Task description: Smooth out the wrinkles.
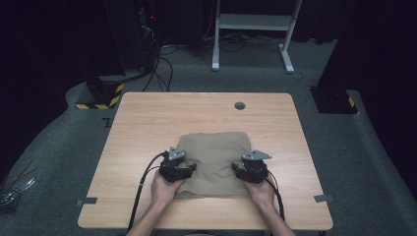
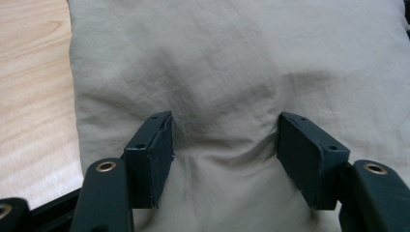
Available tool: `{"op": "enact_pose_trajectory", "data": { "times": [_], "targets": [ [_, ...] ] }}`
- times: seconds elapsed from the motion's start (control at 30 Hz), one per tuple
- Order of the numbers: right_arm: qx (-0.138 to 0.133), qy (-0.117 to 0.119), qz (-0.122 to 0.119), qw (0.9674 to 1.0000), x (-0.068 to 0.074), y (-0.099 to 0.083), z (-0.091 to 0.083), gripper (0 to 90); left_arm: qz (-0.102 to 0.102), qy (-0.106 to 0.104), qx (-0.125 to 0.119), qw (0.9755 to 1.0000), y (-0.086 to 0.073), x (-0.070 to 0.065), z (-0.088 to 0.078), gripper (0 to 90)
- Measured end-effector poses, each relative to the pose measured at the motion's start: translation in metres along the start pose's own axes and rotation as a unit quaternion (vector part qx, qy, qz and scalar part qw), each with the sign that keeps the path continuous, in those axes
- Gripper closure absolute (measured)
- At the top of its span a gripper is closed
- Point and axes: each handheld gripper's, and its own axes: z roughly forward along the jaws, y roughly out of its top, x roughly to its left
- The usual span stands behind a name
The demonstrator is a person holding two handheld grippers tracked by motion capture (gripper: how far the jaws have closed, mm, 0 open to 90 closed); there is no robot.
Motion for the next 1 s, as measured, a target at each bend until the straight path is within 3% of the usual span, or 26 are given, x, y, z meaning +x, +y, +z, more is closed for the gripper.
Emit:
{"op": "enact_pose_trajectory", "data": {
  "times": [0.33, 0.6, 0.73, 1.0],
  "targets": [
    [0.009, -0.011, 0.011, 0.9998, -0.010, 0.018, 0.021, 46.2, -0.017, 0.013, 0.002, 0.9998, 0.018, 0.014, 0.018, 37.8],
    [-0.002, -0.013, 0.013, 0.9998, -0.013, 0.018, 0.027, 45.8, -0.020, 0.017, -0.001, 0.9997, 0.022, 0.019, 0.024, 37.5],
    [-0.024, -0.006, 0.017, 0.9996, -0.015, 0.015, 0.016, 44.5, -0.041, 0.012, -0.025, 0.9988, 0.015, 0.023, 0.012, 36.3],
    [-0.045, -0.008, 0.034, 0.9984, -0.027, 0.005, -0.013, 44.6, -0.051, 0.011, -0.052, 0.9973, 0.009, 0.033, -0.016, 36.5]
  ]
}}
